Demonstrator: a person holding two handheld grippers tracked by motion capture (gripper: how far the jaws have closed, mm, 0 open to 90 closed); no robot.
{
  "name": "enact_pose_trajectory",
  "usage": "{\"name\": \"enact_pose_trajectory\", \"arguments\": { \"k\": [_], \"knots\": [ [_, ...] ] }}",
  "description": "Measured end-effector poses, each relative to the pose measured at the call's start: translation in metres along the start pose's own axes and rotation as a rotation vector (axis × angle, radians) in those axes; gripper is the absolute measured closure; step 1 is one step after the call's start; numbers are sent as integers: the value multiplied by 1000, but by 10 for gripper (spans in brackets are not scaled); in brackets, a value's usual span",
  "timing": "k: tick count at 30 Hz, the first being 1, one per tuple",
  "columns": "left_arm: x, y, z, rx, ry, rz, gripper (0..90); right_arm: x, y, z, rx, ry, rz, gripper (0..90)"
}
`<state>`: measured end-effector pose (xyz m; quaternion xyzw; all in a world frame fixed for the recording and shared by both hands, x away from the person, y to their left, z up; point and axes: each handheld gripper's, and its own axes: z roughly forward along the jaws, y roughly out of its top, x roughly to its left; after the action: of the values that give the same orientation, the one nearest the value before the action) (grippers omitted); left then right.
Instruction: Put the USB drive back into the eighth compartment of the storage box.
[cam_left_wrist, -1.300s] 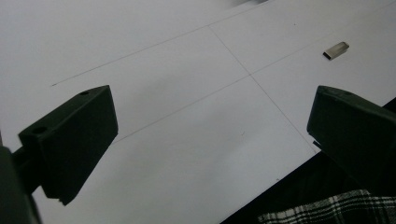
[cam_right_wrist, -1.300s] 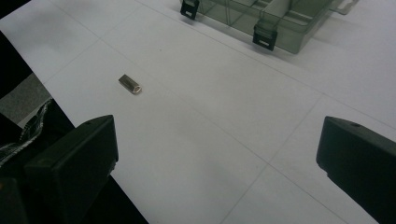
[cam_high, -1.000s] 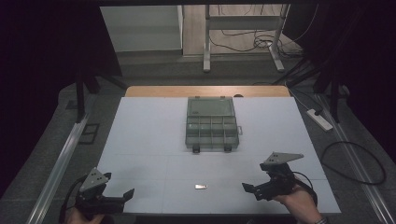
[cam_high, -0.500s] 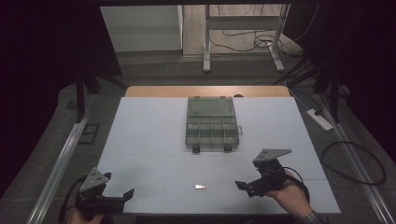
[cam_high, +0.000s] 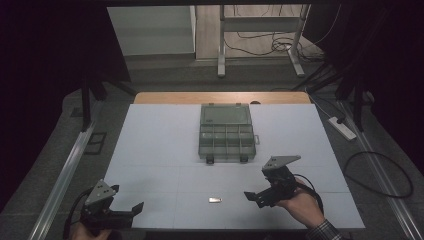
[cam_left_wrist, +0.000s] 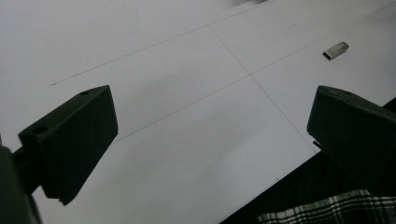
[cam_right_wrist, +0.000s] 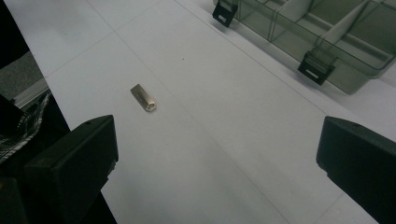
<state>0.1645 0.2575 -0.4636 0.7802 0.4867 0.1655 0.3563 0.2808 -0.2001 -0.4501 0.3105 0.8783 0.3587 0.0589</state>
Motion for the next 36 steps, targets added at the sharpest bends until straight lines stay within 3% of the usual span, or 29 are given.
{"name": "enact_pose_trajectory", "arguments": {
  "k": [11,20,36],
  "knots": [
    [0,0,0,1,-1,-1,20,7,11,18,20,42,-48,0],
    [1,0,0,0,-8,-5,20,11,18,30,36,73,-40,0],
    [2,0,0,3,-15,-6,20,18,31,52,61,75,-58,0]
  ]
}}
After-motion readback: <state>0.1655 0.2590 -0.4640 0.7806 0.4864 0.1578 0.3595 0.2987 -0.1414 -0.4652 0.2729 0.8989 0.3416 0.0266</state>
